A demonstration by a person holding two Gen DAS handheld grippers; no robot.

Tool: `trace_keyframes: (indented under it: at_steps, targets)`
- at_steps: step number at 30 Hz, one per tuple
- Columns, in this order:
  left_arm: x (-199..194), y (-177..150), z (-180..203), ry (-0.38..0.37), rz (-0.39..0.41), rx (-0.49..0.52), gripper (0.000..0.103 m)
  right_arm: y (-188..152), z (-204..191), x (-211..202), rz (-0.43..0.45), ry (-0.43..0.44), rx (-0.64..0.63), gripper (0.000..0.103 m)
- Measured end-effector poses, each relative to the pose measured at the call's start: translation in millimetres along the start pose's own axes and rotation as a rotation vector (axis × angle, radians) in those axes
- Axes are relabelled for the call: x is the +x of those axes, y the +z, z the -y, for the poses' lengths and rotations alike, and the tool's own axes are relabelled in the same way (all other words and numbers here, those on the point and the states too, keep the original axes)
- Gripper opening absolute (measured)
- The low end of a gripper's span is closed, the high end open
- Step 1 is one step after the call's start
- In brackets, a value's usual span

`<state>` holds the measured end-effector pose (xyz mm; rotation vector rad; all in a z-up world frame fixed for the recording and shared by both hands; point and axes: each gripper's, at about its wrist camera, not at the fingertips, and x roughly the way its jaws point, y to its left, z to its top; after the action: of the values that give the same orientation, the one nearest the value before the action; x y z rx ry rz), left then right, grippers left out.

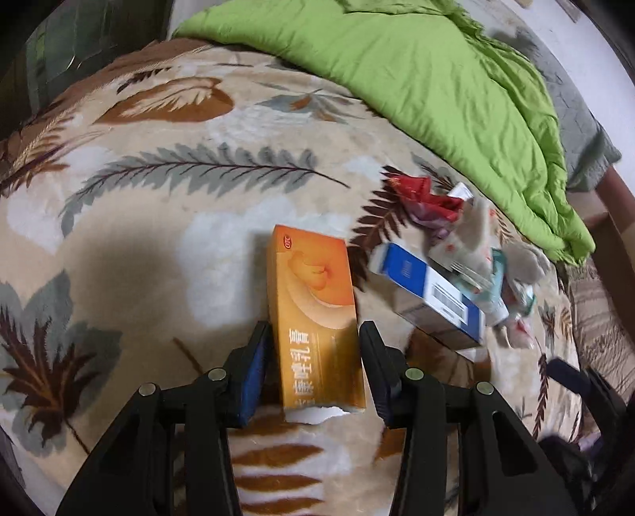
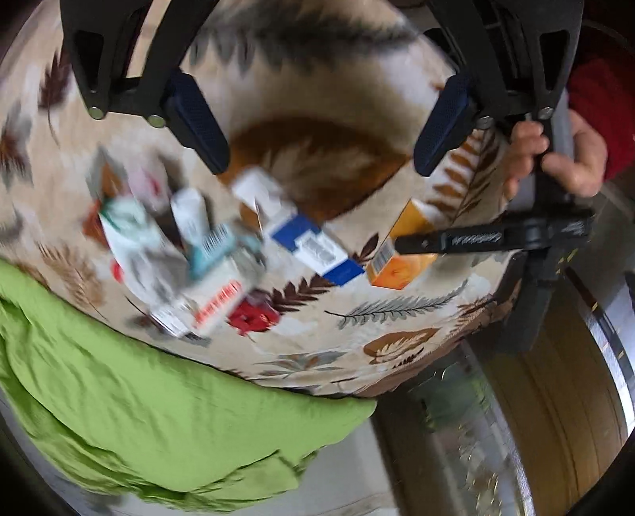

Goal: Collect trash
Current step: 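Grasp the blue-and-white medicine box with the right tool while the left holds the orange box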

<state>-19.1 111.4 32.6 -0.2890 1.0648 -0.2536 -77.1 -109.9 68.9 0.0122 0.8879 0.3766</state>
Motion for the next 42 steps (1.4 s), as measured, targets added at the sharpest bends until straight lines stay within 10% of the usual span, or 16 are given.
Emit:
trace_keyframes:
  at_steps: [11, 15, 32, 42]
  targets:
    - [1.0, 8.7, -16.7, -0.040, 0.017, -0.025, 0.043, 45.8, 1.8, 80.0, -0.125, -0.048, -0.162, 0.085]
    - [2.0, 11.2, -22.1, -0.049, 0.013, -0.040, 0.043, 43.4, 2.3, 97.4, -0.181, -0.046, -0.168, 0.052]
    - [-32.4, -18.4, 61.4, 0.025, 0.236, 0.275, 0.043, -49.0, 33.2, -25.2, 0.146, -0.133, 0.406, 0.044]
    - [-31.7, -51.3, 111.3, 0.046, 0.279, 0.435, 0.043, -58.2, 29.8, -41.0, 0.222, -0.210, 0.445, 0.044]
